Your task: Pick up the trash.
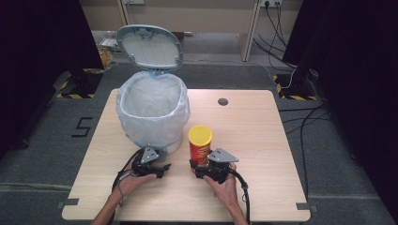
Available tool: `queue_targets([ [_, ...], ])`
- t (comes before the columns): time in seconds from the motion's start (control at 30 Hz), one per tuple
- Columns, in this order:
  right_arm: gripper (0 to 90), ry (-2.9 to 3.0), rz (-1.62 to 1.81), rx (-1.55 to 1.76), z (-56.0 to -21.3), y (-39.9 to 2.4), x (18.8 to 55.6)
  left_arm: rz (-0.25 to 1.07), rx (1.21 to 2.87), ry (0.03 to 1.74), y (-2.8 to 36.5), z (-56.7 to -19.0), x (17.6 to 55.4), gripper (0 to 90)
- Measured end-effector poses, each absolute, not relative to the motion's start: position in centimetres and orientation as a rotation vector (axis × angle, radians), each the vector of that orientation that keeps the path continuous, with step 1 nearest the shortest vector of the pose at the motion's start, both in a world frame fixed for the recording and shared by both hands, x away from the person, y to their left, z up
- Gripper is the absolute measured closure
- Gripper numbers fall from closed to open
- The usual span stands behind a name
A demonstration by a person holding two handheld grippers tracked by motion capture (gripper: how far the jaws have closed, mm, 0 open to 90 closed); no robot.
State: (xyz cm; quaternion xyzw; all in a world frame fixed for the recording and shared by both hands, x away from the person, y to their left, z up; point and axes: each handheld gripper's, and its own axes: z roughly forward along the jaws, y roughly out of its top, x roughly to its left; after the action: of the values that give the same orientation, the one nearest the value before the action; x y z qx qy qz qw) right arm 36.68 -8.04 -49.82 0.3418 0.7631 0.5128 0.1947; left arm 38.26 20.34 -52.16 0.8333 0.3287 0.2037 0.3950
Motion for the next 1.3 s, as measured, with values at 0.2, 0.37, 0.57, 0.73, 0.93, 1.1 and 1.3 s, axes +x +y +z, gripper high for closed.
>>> queue_targets([
  [0.2, 23.7, 2.06, 1.458, 0.96, -48.7, -8.5, 36.3, 0.52, 2.114, 0.834, 20.3, -52.2, 38.2, 25.1],
  [0.37, 23.7, 2.01, 1.456, 0.957, -46.9, -9.3, 36.1, 0.52, 2.116, 0.833, 20.3, -52.2, 38.2, 25.1],
  [0.57, 23.8, 1.946, 1.478, 0.963, -44.0, -9.8, 37.0, 0.521, 2.114, 0.831, 20.3, -52.2, 38.3, 25.1],
  [0.73, 23.9, 1.931, 1.482, 0.964, -42.2, -9.6, 37.8, 0.522, 2.109, 0.833, 20.3, -52.2, 38.2, 25.1],
  [0.93, 23.9, 1.917, 1.492, 0.97, -39.9, -9.4, 38.8, 0.518, 2.106, 0.834, 20.3, -52.2, 38.2, 25.1],
  [1.1, 23.9, 1.908, 1.475, 0.968, -38.0, -9.3, 39.5, 0.517, 2.106, 0.833, 20.3, -52.2, 38.3, 25.1],
  [1.3, 23.9, 1.888, 1.477, 0.963, -36.1, -9.5, 40.1, 0.517, 2.107, 0.833, 20.3, -52.2, 38.3, 25.1],
])
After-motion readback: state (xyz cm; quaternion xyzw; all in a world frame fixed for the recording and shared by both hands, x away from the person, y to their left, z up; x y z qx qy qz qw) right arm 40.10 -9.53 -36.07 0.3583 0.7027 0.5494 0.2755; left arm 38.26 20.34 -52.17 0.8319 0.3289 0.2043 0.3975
